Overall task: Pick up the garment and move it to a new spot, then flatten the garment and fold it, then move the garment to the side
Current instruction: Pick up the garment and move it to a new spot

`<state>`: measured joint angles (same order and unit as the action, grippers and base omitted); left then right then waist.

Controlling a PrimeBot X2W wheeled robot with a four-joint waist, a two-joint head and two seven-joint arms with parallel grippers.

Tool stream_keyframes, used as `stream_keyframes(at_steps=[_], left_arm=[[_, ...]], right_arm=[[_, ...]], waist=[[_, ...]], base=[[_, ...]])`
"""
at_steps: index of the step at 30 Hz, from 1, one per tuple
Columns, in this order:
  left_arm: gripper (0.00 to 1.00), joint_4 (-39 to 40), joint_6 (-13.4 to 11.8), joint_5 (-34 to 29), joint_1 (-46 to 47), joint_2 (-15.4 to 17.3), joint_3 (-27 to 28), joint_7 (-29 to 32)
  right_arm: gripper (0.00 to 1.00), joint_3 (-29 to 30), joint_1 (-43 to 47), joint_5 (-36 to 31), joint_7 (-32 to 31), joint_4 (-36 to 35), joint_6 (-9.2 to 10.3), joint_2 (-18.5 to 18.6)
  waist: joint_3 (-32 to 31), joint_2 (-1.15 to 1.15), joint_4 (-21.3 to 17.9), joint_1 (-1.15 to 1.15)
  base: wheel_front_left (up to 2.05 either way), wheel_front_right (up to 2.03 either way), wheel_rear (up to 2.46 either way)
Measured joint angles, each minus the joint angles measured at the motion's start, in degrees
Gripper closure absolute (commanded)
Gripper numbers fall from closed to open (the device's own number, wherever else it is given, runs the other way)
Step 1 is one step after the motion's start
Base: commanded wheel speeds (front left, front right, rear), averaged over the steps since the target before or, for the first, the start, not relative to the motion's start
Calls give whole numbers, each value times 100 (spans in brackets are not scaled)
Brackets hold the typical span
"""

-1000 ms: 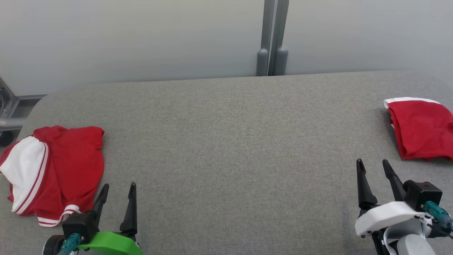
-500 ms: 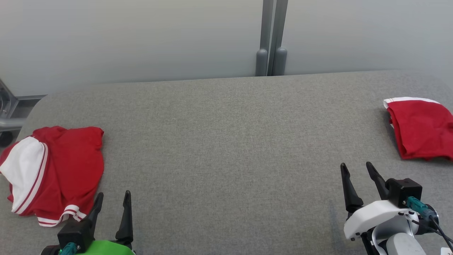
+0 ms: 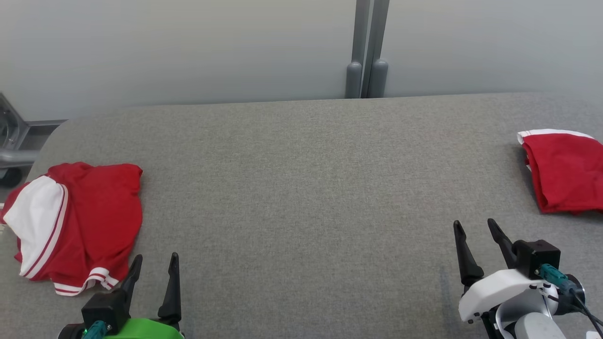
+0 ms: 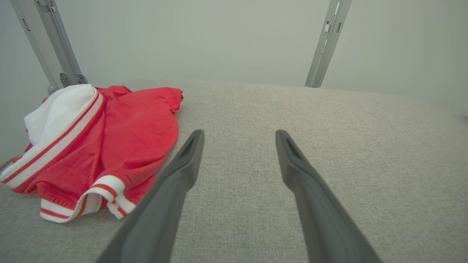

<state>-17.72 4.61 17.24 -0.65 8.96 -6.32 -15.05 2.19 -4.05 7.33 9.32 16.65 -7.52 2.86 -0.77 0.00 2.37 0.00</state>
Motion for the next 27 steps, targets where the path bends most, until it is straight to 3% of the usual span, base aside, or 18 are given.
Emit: stream_keyframes(at_steps=[12, 27], left_arm=[[0, 120, -54, -42, 53, 11, 44, -9], [0, 181, -107, -73, 5, 80, 63, -9]], right_arm=[[0, -134, 42, 46, -24, -31, 0, -2], [0, -378, 85, 65, -41, -3, 0, -3]], waist=[[38, 0, 520, 0], [90, 0, 1722, 0]], base=[[0, 0, 0], [0, 0, 0]])
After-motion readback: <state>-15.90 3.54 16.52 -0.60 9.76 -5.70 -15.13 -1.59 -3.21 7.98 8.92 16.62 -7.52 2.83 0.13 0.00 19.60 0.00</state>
